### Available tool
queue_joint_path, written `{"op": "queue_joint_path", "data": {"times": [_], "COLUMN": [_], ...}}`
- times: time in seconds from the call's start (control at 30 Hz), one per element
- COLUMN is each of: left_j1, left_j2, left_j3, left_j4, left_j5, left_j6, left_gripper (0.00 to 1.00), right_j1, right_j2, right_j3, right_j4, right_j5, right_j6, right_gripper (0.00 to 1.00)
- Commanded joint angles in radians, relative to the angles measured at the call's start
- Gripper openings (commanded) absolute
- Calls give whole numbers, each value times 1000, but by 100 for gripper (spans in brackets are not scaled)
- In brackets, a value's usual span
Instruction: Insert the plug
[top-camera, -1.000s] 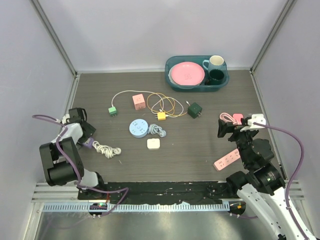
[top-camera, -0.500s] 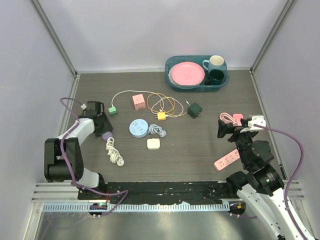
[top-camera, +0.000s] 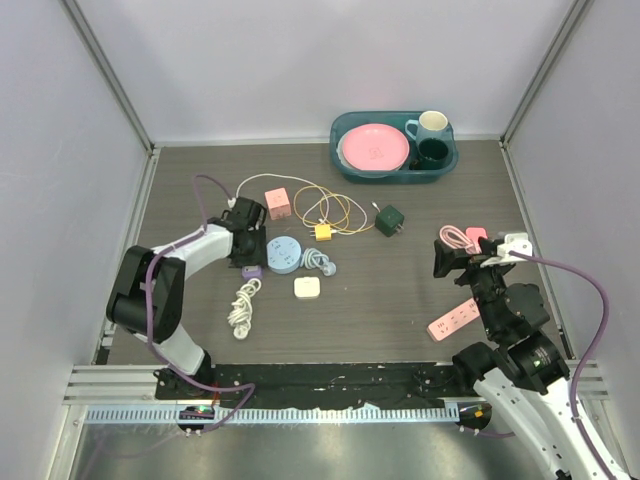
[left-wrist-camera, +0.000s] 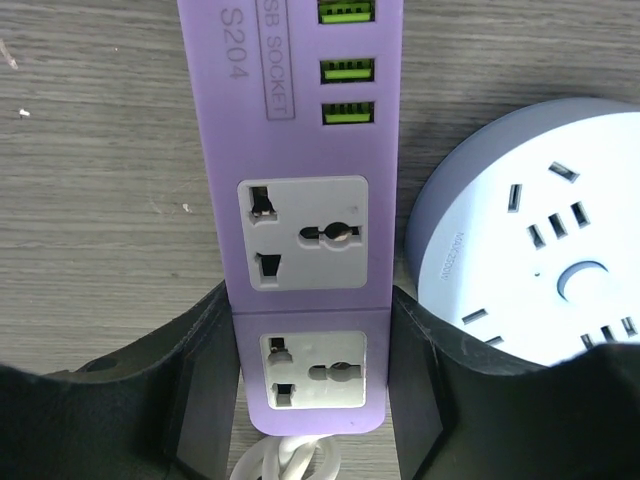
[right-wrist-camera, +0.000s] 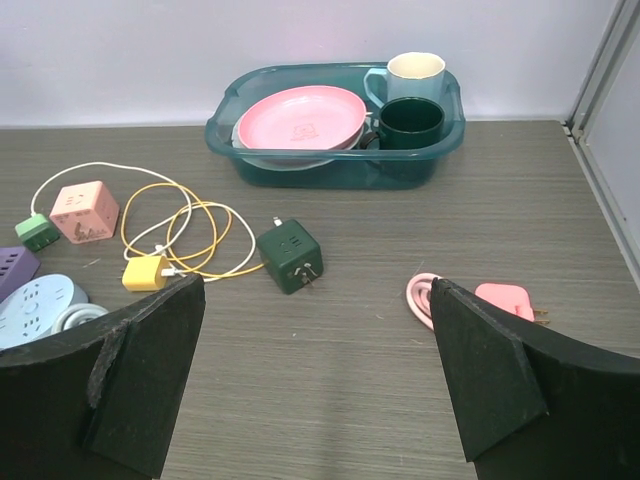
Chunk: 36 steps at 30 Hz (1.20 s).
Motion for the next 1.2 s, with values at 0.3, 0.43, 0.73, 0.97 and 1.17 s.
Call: {"op": "queue_joint_path", "data": {"times": [0.3,0.43,0.73,0.97,1.17], "left_j1": [-23,-25,-23,-49,-66], "left_j2": [-286,-401,-804,-1197,-1296], "left_j3": [-47,-40,-92,-275,-334], "left_j4": [-102,-153,-120,-38,8], "left_j5": [-92,-80,73,-12,-77], "left_j6": [33,65,191,239,260], "left_gripper": [97,100,100,100,100], "right_j1": [12,12,6,-97,-203], "right_j2": [346,582,1004,1261,1368], "right_j3": [162,296,506,618,614], "right_j4": [-48,-99,-130,-130,-24], "right_j5": [-55,-108,-122,-232,-398], "right_j6": [95,159,91,28,-113], "right_gripper": [100,100,100,100,100]}}
